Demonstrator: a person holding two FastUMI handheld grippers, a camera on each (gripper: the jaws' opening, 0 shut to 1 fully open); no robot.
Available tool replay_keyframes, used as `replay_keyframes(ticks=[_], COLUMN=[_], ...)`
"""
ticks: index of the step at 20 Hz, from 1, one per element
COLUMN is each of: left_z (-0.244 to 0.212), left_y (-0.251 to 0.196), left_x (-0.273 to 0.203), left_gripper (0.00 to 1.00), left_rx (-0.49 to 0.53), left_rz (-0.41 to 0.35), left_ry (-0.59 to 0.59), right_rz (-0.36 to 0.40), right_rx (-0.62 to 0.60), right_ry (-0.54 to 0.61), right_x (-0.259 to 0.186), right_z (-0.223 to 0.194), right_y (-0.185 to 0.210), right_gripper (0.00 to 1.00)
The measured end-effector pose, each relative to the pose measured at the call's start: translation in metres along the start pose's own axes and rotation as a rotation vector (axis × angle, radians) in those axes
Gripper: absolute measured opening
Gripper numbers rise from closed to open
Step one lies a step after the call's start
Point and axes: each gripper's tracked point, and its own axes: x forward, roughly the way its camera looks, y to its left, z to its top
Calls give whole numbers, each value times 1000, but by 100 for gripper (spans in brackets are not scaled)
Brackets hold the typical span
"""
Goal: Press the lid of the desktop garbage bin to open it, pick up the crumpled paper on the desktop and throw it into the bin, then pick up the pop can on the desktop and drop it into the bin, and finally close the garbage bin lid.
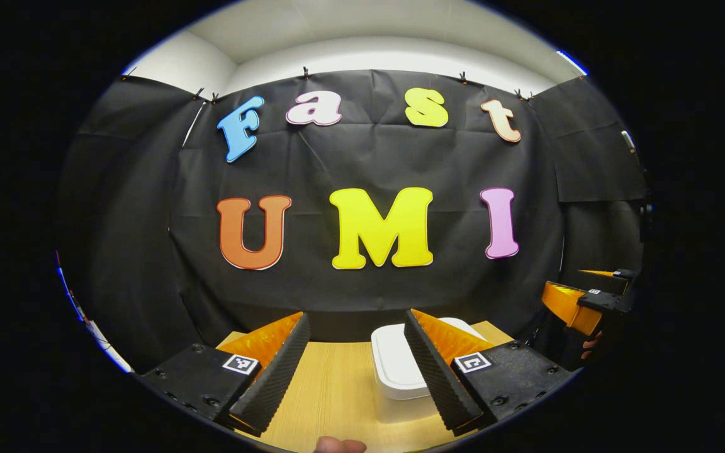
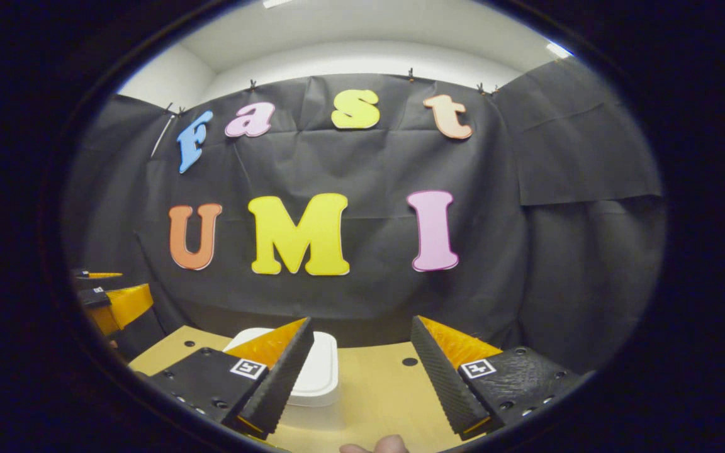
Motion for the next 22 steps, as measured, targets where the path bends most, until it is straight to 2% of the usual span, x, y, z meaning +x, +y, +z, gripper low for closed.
replay_keyframes(ticks=[4,11,17,22], left_z=[11,19,21,21], left_y=[-8,-7,-1,1], left_x=[-4,-20,-28,-30], left_gripper=[97,97,97,97], left_rx=[8,-17,-3,-31], left_rz=[-1,42,54,57], left_ry=[-20,-28,-33,-30], right_rz=[0,53,72,94], right_rx=[-11,5,7,3], right_ry=[-10,-24,-23,-15], right_x=[-17,-37,-37,-37], right_z=[6,16,22,22], right_y=[-13,2,9,18], right_gripper=[96,95,95,96])
